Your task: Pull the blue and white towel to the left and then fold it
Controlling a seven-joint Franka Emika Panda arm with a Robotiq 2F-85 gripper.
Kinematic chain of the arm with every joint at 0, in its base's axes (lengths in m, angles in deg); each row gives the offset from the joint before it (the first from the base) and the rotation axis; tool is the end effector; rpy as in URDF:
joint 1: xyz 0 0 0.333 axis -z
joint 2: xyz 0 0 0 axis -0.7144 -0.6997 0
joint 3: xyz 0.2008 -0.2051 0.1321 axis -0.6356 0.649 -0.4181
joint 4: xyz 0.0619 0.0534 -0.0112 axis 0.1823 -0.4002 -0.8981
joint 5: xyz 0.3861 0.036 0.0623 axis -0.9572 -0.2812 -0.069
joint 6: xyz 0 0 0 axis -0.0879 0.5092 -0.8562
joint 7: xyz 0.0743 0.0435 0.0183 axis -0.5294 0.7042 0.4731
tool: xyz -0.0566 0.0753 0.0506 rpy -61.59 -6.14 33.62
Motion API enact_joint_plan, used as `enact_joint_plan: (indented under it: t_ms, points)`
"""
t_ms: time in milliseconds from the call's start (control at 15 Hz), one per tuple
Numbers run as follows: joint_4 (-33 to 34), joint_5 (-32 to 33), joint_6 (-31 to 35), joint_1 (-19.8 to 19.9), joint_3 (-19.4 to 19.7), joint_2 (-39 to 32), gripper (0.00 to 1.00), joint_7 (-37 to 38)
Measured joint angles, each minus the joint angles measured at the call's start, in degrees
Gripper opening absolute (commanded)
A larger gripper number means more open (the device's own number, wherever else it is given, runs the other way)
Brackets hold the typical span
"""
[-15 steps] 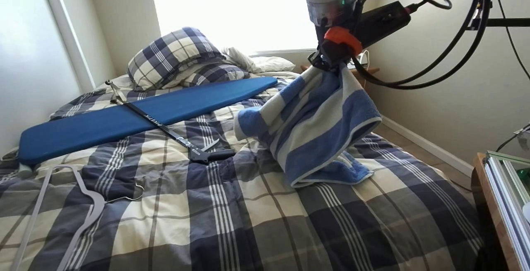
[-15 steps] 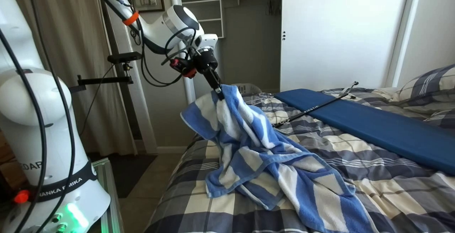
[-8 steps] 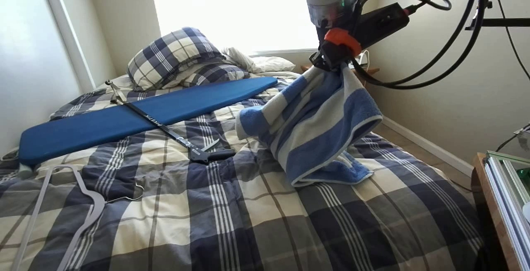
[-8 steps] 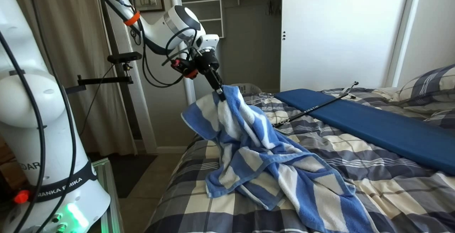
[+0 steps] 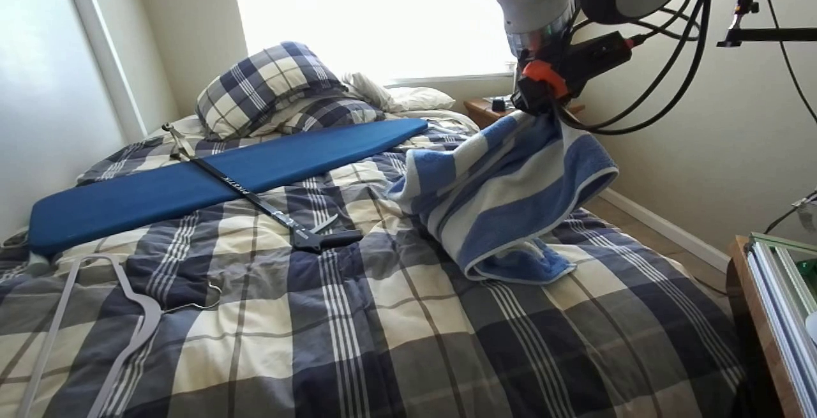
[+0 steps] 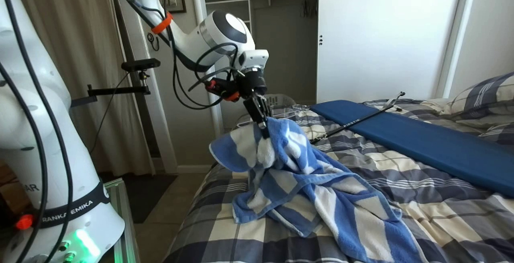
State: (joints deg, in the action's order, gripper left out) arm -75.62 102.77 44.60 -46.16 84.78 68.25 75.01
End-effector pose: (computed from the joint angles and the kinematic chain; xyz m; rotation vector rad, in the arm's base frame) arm 0.4554 -0.0598 0.3191 2.1820 -1.1458 0.2420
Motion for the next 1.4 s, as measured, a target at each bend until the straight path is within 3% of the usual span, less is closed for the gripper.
enact_joint_plan:
  t_ms: [267, 733, 800, 867, 1267, 1333, 1400]
  points:
    - [-1.5, 1.3, 7.3, 3.4, 1.6, -4.8, 0.04, 0.6]
    - [-0.1, 6.2, 13.5, 5.4, 5.4, -16.0, 0.04, 5.1]
    - [0.7, 6.4, 14.5, 5.5, 5.9, -17.6, 0.16, 5.2]
    - [1.2, 6.4, 14.8, 5.6, 6.0, -18.7, 0.16, 5.2]
    - [1.2, 6.3, 14.7, 5.4, 5.8, -18.5, 0.16, 5.2]
    - [1.2, 6.3, 14.7, 5.4, 5.8, -18.5, 0.41, 5.2]
    - [1.2, 6.3, 14.7, 5.4, 5.8, -18.5, 0.42, 5.2]
